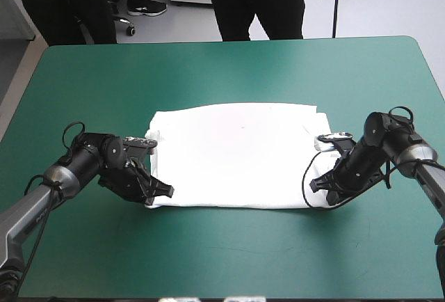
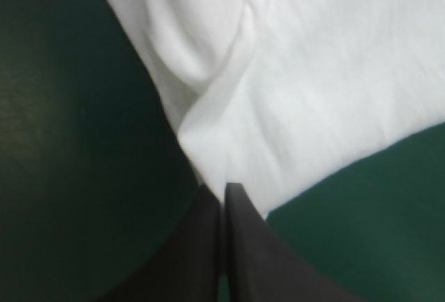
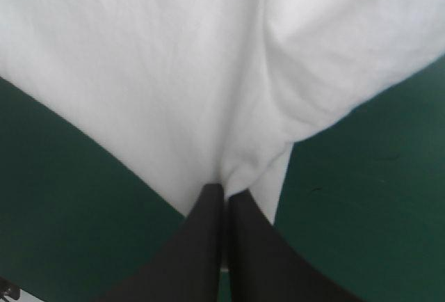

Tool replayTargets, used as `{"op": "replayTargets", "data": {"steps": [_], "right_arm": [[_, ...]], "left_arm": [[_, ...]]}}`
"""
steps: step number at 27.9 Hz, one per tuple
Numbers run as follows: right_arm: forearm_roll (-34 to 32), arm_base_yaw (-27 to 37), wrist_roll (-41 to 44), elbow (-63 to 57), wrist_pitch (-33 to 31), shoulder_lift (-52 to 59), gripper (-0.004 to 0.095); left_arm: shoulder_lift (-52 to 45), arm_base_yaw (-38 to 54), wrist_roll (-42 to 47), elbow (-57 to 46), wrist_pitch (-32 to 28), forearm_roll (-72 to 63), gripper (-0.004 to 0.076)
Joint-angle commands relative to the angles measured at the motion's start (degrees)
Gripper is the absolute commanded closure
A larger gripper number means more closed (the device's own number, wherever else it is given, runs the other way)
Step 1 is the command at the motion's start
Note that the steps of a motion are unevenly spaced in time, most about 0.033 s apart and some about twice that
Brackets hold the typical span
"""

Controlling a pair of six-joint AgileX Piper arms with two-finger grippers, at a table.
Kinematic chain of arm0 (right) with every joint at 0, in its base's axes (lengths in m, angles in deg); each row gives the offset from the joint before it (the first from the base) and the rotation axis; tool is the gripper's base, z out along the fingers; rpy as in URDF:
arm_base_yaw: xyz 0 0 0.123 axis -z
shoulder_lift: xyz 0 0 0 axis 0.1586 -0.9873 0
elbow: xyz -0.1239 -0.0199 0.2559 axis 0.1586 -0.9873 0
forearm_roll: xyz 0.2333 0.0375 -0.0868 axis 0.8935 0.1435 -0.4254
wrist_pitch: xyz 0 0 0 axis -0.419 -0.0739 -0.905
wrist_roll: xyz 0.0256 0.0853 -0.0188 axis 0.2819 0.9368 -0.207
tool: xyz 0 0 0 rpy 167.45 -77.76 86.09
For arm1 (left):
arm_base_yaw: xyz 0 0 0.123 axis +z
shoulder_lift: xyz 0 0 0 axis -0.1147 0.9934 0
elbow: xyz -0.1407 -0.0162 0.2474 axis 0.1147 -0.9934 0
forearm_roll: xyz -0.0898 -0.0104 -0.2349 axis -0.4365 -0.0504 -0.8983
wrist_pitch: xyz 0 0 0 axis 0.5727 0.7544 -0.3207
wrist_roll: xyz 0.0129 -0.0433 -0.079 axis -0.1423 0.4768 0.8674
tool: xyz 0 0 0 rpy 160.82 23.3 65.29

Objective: Fold the cloth

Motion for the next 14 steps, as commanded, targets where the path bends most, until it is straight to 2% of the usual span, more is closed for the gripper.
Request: {"op": "replayTargets", "data": {"steps": [1, 5, 6, 10, 12, 14], "right_arm": [[-0.42, 0.05, -1.27, 0.96, -0.60, 2.19, 0.0862], [-2.52, 0.18, -1.27, 1.23, -0.95, 2.19, 0.0652], [-2.64, 0.18, -1.27, 1.45, -1.50, 2.19, 0.0570], [-2.72, 0.18, -1.03, 3.97, -2.65, 2.32, 0.0363], [-2.72, 0.18, -1.03, 6.30, -2.65, 2.71, 0.0332], [-3.82, 0.18, 0.68, 10.80, -2.65, 3.54, 0.0333]], "left_arm": [[-1.88, -0.30, 0.63, 1.15, -0.47, 1.41, 0.0694], [-1.88, -0.19, -0.02, 1.39, -0.25, 2.23, 0.0495], [-1.88, -0.19, -0.02, 1.77, 0.22, 2.23, 0.0428], [-1.88, -0.19, -0.02, 4.61, 4.69, 3.35, 0.0204], [-2.43, -0.19, 0.51, 8.03, 6.93, 4.55, 0.0165], [-4.56, -0.19, 1.95, 15.13, 8.91, 8.05, 0.0165]]}}
